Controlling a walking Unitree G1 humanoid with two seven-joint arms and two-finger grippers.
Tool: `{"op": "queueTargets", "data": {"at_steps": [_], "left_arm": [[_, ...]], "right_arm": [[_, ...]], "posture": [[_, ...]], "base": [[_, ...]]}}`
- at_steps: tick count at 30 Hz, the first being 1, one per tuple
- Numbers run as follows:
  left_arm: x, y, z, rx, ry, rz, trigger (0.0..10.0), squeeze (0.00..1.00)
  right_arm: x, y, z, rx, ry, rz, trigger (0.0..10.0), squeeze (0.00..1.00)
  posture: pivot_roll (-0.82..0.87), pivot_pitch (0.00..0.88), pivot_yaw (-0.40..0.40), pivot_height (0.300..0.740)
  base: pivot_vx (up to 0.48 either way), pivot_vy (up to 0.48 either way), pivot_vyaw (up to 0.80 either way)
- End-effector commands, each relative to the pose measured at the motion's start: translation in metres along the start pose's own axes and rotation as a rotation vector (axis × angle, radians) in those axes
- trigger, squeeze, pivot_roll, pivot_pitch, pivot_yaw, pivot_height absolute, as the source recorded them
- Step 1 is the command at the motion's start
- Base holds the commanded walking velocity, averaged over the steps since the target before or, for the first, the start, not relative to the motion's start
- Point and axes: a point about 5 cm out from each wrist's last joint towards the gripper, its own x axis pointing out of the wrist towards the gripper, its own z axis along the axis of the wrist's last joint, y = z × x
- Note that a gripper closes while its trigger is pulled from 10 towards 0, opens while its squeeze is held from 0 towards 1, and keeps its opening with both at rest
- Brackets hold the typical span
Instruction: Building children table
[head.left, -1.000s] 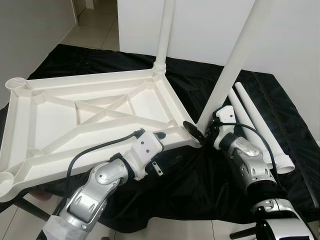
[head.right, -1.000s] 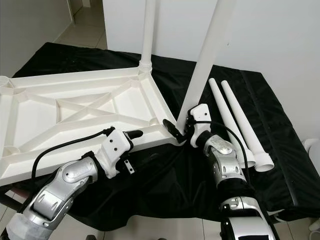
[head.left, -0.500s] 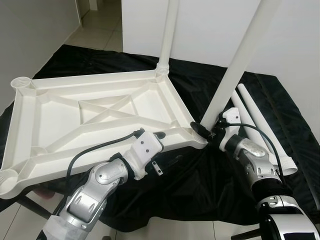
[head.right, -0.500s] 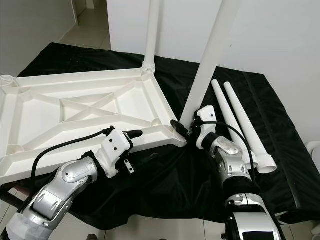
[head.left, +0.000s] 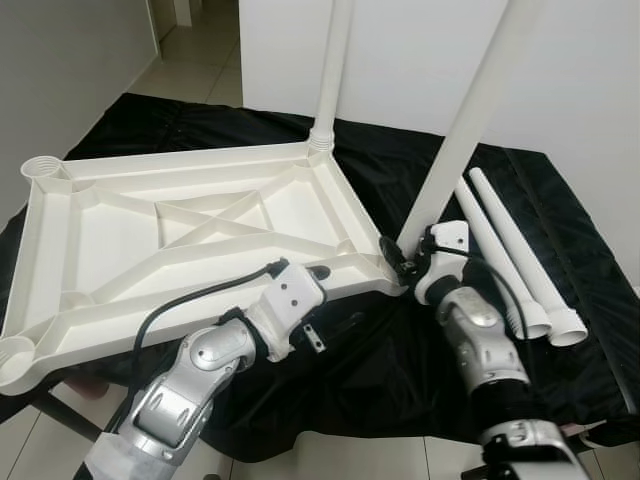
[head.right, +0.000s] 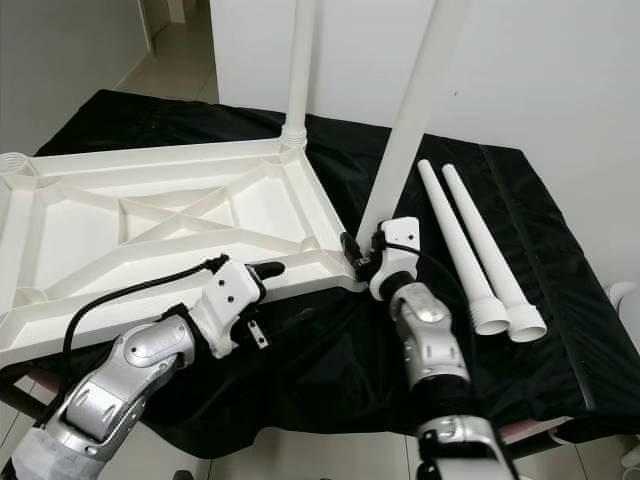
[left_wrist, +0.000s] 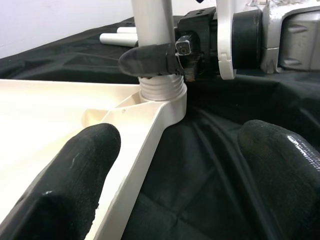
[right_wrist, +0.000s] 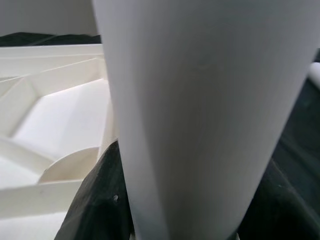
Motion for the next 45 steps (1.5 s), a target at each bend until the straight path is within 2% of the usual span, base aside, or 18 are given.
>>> {"op": "queueTargets", "data": {"at_steps": [1,2,5,7,8,10,14,15,22,27,28,30,31,38,39,40,43,45], "left_arm": [[-0.001,-0.003,0.000,0.001,0.004,-0.036,10.0,0.00],[-0.001,-0.003,0.000,0.005,0.006,-0.037,10.0,0.00],[-0.001,-0.003,0.000,0.007,0.007,-0.037,10.0,0.00],[-0.001,-0.002,0.000,0.008,0.009,-0.034,10.0,0.00],[-0.001,-0.002,0.000,0.008,0.009,-0.034,10.0,0.00],[-0.001,-0.003,0.000,0.005,0.009,-0.033,10.0,0.00],[-0.001,-0.004,0.000,0.005,0.011,-0.040,10.0,0.00],[-0.001,-0.004,0.000,0.007,0.012,-0.041,10.0,0.00],[-0.001,-0.002,0.000,0.010,0.012,-0.038,10.0,0.00],[-0.003,-0.002,-0.001,0.011,0.020,-0.022,10.0,0.00],[-0.003,-0.001,-0.001,0.014,0.015,-0.001,10.0,0.00],[-0.003,0.002,0.000,0.016,0.009,0.022,10.0,0.00],[-0.004,0.005,0.000,0.016,0.009,0.048,10.0,0.00],[-0.006,0.023,-0.001,0.007,0.032,0.141,10.0,0.00],[-0.008,0.032,-0.004,-0.006,0.069,0.175,10.0,0.00],[-0.008,0.032,-0.004,-0.006,0.069,0.175,10.0,0.00],[-0.015,0.057,-0.019,0.025,0.198,0.273,10.0,0.00],[-0.016,0.060,-0.023,0.032,0.230,0.286,10.0,0.00]], "right_arm": [[-0.008,-0.005,-0.019,-0.004,0.094,-0.054,10.0,0.00],[-0.011,0.000,-0.022,0.001,0.109,-0.192,10.0,0.00],[-0.013,0.003,-0.023,-0.003,0.119,-0.251,10.0,0.00],[-0.015,0.011,-0.021,0.039,0.107,-0.354,10.0,0.00],[-0.015,0.011,-0.021,0.039,0.107,-0.354,10.0,0.00],[-0.014,0.021,-0.015,0.085,0.072,-0.372,10.0,0.00],[-0.014,0.024,-0.004,0.089,0.000,-0.324,10.0,0.00],[-0.015,0.023,-0.002,0.094,-0.013,-0.316,10.0,1.00],[-0.021,0.022,0.001,0.098,-0.036,-0.306,10.0,1.00],[-0.036,0.016,0.004,0.098,-0.081,-0.250,10.0,1.00],[-0.043,0.015,0.003,0.079,-0.085,-0.231,10.0,0.36],[-0.050,0.015,0.002,0.057,-0.082,-0.215,10.0,0.36],[-0.055,0.016,-0.001,0.061,-0.077,-0.200,10.0,0.00],[-0.069,0.019,-0.009,0.064,-0.062,-0.152,10.0,0.00],[-0.074,0.022,-0.010,0.066,-0.061,-0.122,10.0,0.00],[-0.074,0.022,-0.010,0.066,-0.061,-0.122,10.0,0.00],[-0.081,0.032,-0.011,0.079,-0.067,-0.032,10.0,0.00],[-0.081,0.033,-0.011,0.086,-0.067,-0.017,10.0,0.00]], "posture": [[0.07,0.074,-0.084,0.740],[0.08,0.071,-0.085,0.740],[0.08,0.070,-0.086,0.740],[0.08,0.068,-0.086,0.740],[0.08,0.068,-0.086,0.740],[0.08,0.066,-0.083,0.740],[0.08,0.063,-0.081,0.740],[0.08,0.063,-0.081,0.740],[0.08,0.059,-0.081,0.740],[0.08,0.061,-0.086,0.740],[0.08,0.063,-0.088,0.740],[0.08,0.063,-0.088,0.740],[0.08,0.068,-0.090,0.740],[0.08,0.068,-0.090,0.740],[0.07,0.065,-0.087,0.740],[0.07,0.065,-0.087,0.740],[0.07,0.063,-0.079,0.740],[0.07,0.062,-0.078,0.740]], "base": [[0.000,0.000,0.00],[0.000,0.000,0.00],[0.000,0.000,0.00],[0.000,0.000,0.00],[0.000,0.000,0.00],[0.000,0.000,0.00],[0.000,0.000,0.00],[0.000,0.000,0.00],[0.000,0.000,0.00],[0.000,0.000,0.00],[0.000,0.000,0.00],[0.000,0.000,0.00],[0.000,0.000,0.00],[0.000,0.000,0.00],[0.000,0.000,0.00],[0.000,0.000,0.00],[0.000,0.000,0.00],[0.000,0.000,0.00]]}}
